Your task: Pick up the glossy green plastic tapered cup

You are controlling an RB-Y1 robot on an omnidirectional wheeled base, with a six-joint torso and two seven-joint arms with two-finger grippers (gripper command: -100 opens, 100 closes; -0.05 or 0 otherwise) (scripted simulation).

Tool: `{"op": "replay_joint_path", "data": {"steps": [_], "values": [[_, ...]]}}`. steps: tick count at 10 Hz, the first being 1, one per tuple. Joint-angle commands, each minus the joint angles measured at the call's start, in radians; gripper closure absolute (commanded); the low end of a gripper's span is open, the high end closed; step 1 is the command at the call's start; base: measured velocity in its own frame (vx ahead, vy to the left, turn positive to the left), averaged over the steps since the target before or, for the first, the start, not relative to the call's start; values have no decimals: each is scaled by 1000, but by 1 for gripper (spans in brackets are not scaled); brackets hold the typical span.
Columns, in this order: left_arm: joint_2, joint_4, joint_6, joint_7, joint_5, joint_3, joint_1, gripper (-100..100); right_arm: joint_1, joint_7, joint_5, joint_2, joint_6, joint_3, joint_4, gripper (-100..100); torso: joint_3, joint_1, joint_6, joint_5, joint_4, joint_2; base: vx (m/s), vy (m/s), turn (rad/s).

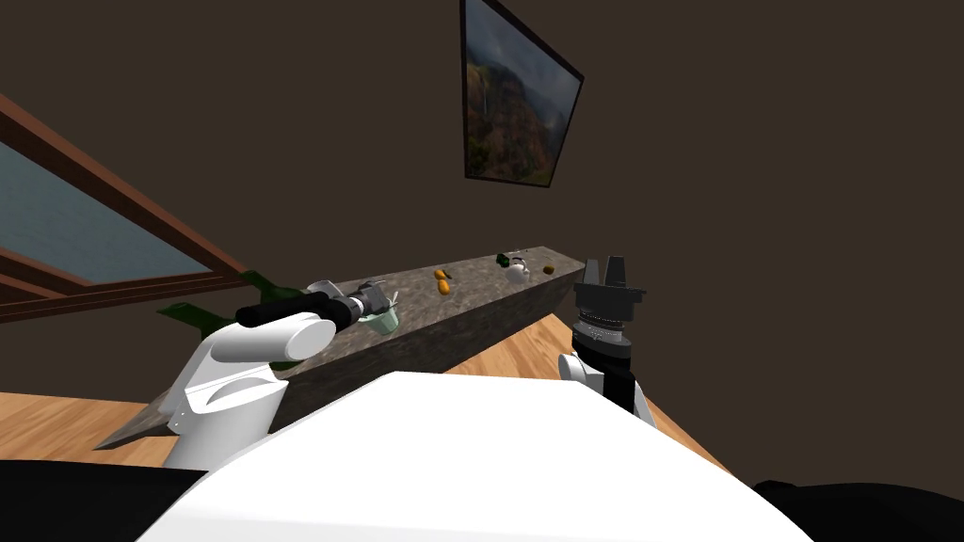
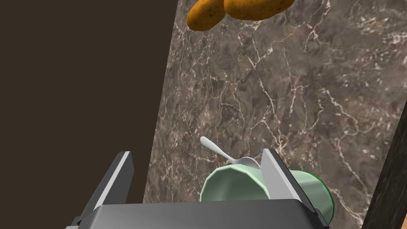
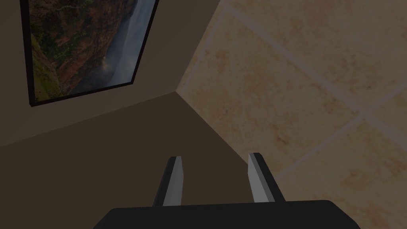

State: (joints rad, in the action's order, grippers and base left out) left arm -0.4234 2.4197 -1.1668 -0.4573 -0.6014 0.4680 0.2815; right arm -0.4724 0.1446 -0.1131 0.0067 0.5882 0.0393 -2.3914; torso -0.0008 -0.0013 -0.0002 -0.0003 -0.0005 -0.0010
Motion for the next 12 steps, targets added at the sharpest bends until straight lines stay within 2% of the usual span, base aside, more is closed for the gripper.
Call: {"op": "replay_joint_path", "data": {"steps": [1,2,4,5,6,7,10,12], "values": [[-3,-2,-36,-4,-1,1,-5,-100,0,0,0,0,0,0,0,0,0,0,0,0,0,0,12,-12,-1],[-15,2,-73,-25,-21,15,-13,-100,0,0,0,0,0,0,0,0,0,1,0,0,0,0,29,-24,25],[-15,2,-109,-25,-21,15,-13,-100,0,0,0,0,0,0,0,0,0,0,0,0,0,0,24,-16,8],[-28,6,-147,-45,-40,28,-21,-100,0,0,0,0,0,0,0,0,0,1,0,0,0,0,26,-9,23],[-28,6,-173,-45,-40,28,-21,-100,0,0,0,0,0,0,0,0,0,1,0,0,0,0,28,-14,19],[-28,6,-180,-45,-40,28,-21,-100,0,0,0,0,0,0,0,0,0,1,0,0,0,0,12,-10,1],[-53,9,-272,-83,-73,49,-35,-100,0,0,0,0,0,0,0,0,0,1,0,0,0,0,25,-16,27],[-53,9,-311,-83,-73,49,-35,-100,0,0,0,0,0,0,0,0,0,1,0,0,0,-1,24,-11,10]]}}
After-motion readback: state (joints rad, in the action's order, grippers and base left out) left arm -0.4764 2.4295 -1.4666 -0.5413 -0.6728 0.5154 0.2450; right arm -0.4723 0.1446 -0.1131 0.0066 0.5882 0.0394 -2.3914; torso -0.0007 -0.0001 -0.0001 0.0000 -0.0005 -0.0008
